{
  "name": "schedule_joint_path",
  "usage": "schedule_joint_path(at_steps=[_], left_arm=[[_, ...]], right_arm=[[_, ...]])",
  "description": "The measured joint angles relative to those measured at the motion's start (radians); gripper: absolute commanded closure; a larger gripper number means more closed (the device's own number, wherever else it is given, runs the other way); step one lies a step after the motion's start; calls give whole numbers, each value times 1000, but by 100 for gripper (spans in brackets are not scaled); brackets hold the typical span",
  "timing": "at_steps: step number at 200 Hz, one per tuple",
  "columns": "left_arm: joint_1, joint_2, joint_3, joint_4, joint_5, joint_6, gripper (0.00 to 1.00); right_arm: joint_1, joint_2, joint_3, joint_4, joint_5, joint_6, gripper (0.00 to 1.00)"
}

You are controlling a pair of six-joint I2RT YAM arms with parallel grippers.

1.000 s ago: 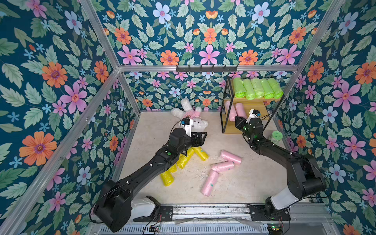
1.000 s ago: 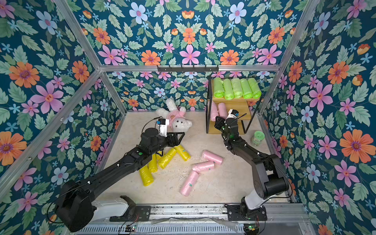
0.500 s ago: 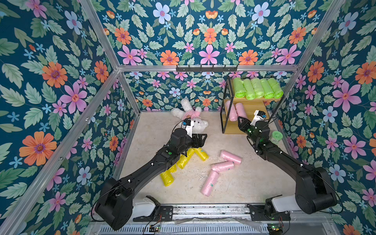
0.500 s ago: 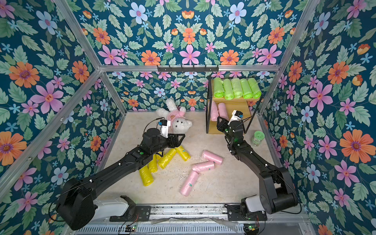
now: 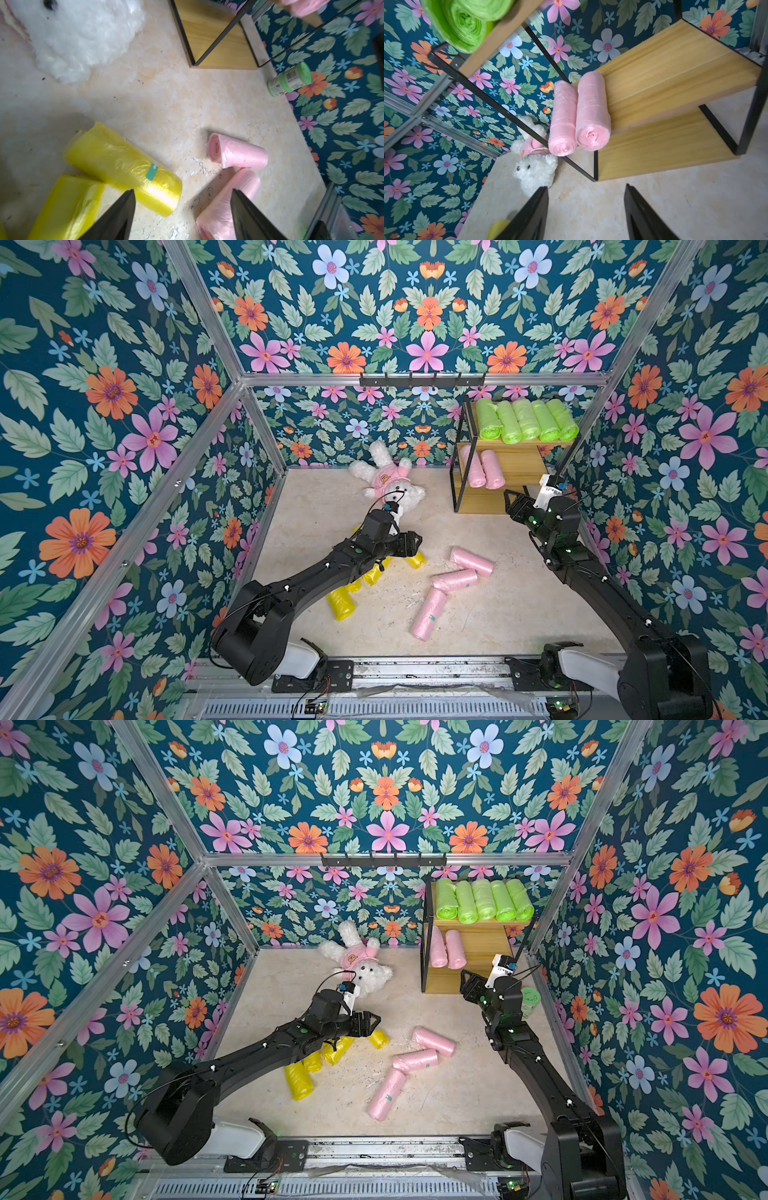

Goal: Sort the rolls of trash bags by color and place them on the shelf
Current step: Pick up the roll of trash bags from the center of the board.

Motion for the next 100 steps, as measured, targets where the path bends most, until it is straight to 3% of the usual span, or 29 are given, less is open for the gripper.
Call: schedule_joint_path(at_steps=[30,100], left_arm=[[-29,35,-3,-40,-12,6,23],[-187,160,82,-44,31,27,22]], right_arm=[[0,0,-36,-19,-21,-19,34],[0,22,-96,-23,-58,-41,33]])
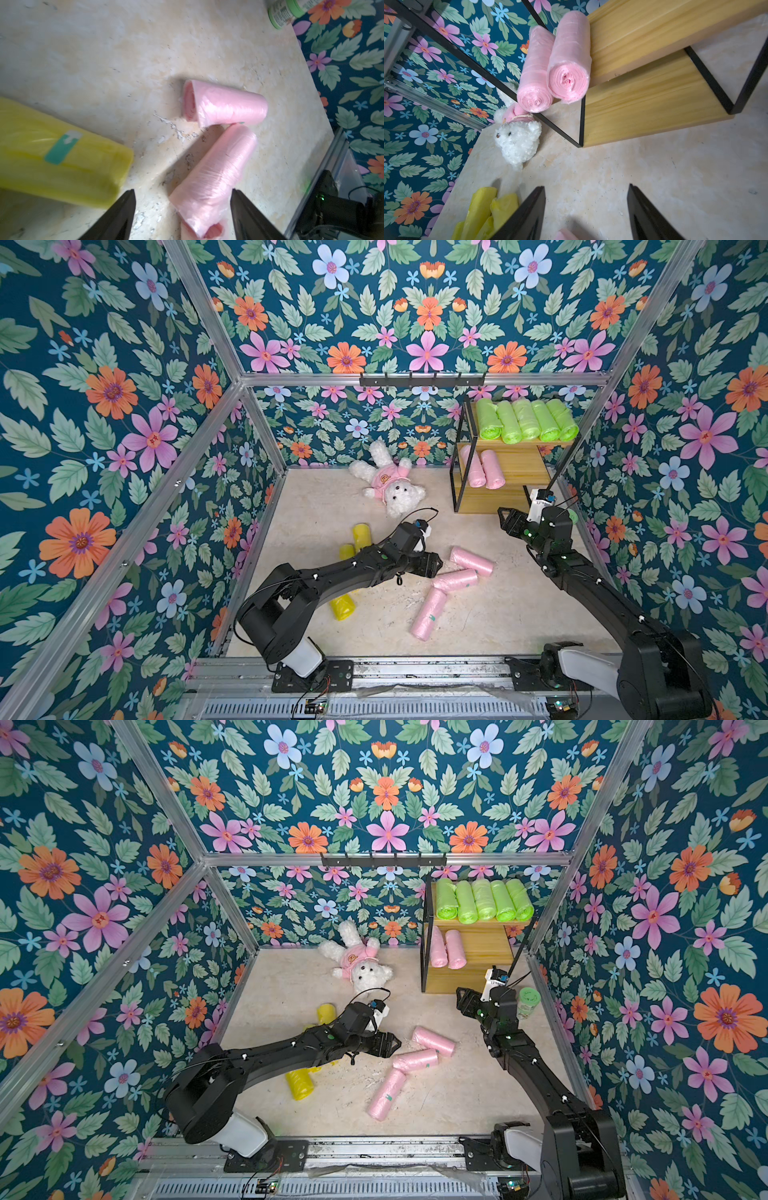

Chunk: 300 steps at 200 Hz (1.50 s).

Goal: Sort the rolls of trash bags by color and place them on the shelf
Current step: Pick up the roll of trash bags from the center of the board.

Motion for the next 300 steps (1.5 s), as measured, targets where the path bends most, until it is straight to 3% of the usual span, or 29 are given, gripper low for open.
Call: schedule_joint_path(at_steps=[36,124,174,234,300], left_arm=[[-5,99,92,16,12,3,23],[-12,311,241,29,104,-16,47],[-12,418,362,32,106,-20,55],[22,509,484,51,96,-36,52],[73,393,392,91,74,-52,34]], right_arm=[[1,19,-51,-12,-46,3,32],[22,38,-166,-89,-121,35,32],[42,63,-227,-78,-172,71,40],[90,23,-296,-18,-173,119,39],[151,4,-304,24,-111,113,25]])
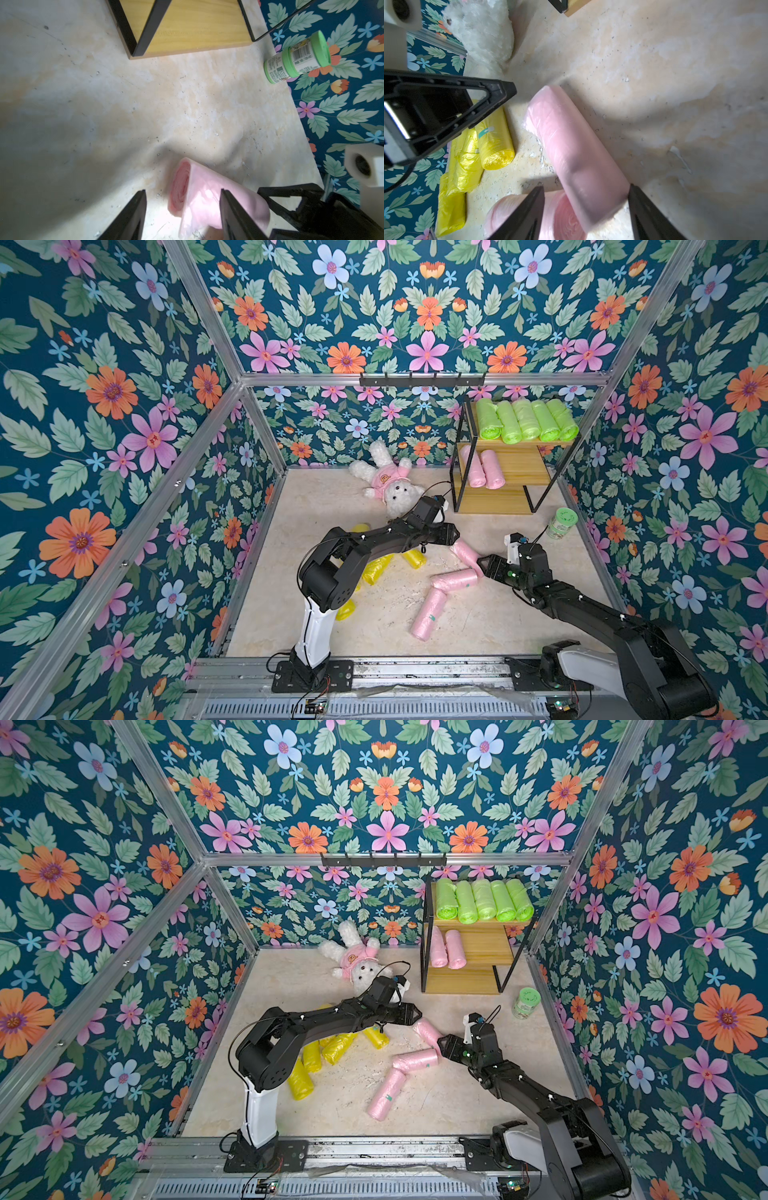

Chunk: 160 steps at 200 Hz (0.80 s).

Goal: Sort the rolls of trash bags by color and place them on the shelf
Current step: Pick up the roll of trash bags from the center of the board.

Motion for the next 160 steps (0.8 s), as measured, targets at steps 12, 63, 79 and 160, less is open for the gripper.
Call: schedule_joint_path(at_steps=[12,63,79,160], left_arm=[[1,-27,-32,6,1,0,33],[2,-92,-171,44,50,-31,32],[2,-107,-192,45,53,-44,31],[7,-145,-225,49,37,-40,31]], right_arm=[[8,1,6,0,14,-11,23],[85,49,50,-32,81,-53,20],[112,80,77,-53,123,-71,20],[143,251,212,-116,246,-143,20]])
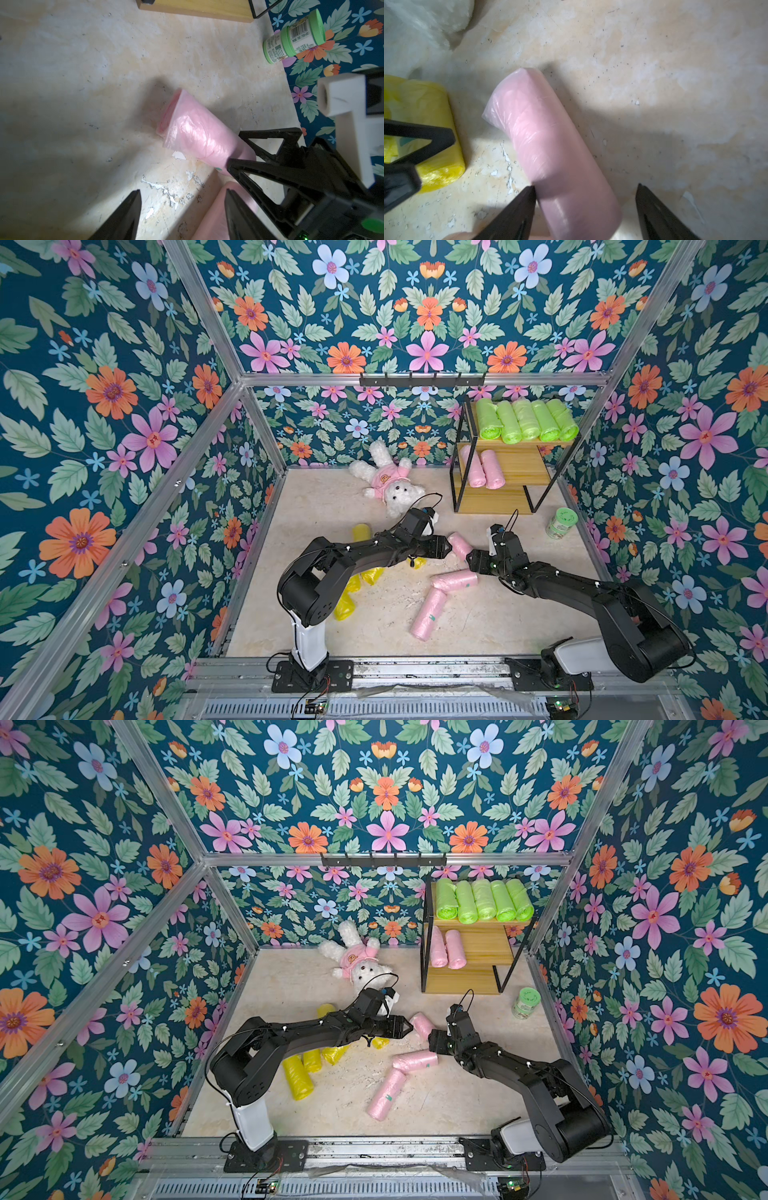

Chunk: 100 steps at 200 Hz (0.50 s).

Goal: Sort the rolls of trash bags by color and place them on the shelf
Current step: Pick up the roll of trash bags from the center of the board.

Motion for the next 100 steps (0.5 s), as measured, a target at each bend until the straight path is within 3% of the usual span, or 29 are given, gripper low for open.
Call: schedule_joint_path(at_steps=[48,100], left_arm=[[19,-47,-39,8,-26,6,31],[47,-74,-57,8,-38,12,31]], right_arm=[[0,80,42,11,-34,-32,23],[6,135,82,26,-69,-62,42]])
